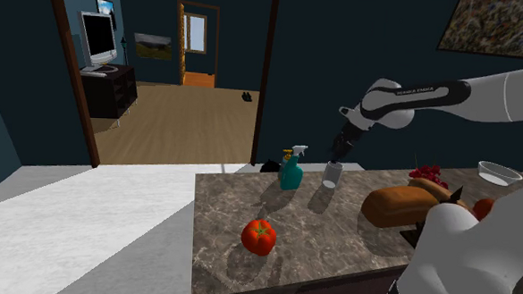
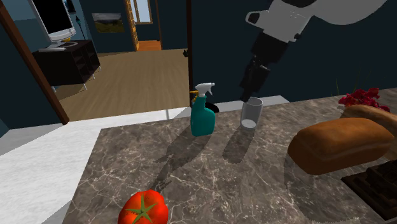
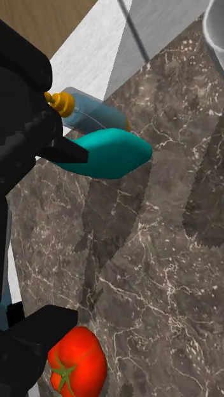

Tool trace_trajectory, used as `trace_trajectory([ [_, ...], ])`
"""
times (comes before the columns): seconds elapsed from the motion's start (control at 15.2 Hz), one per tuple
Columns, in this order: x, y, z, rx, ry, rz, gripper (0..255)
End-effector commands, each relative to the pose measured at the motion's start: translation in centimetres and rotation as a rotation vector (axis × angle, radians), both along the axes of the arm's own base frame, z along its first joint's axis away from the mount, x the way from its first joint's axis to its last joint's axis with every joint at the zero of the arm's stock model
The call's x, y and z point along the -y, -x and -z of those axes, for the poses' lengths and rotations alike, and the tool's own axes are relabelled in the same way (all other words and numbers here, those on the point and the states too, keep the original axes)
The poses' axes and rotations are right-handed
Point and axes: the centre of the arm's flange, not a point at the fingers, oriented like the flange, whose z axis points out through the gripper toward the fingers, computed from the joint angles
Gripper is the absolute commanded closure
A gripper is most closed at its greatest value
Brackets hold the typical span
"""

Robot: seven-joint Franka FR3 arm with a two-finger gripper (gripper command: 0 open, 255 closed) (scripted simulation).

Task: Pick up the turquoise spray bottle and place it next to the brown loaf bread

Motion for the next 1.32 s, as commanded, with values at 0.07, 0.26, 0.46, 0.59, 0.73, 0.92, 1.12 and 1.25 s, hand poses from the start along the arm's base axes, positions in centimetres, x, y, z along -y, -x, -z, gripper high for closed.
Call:
trace_trajectory([
  [0.07,2.1,-2.9,2.8,0.032,-0.022,-0.098,0],
  [0.26,3.7,-5.8,5.6,0.060,-0.049,-0.191,0],
  [0.46,5.0,-9.0,8.3,0.088,-0.077,-0.284,0],
  [0.59,5.7,-11.2,10.1,0.107,-0.095,-0.346,0],
  [0.73,6.2,-13.4,11.8,0.125,-0.114,-0.408,0],
  [0.92,6.2,-15.0,13.4,0.137,-0.126,-0.448,0],
  [1.12,5.5,-15.4,14.8,0.137,-0.126,-0.448,0],
  [1.25,5.0,-15.6,15.7,0.137,-0.126,-0.448,0],
])
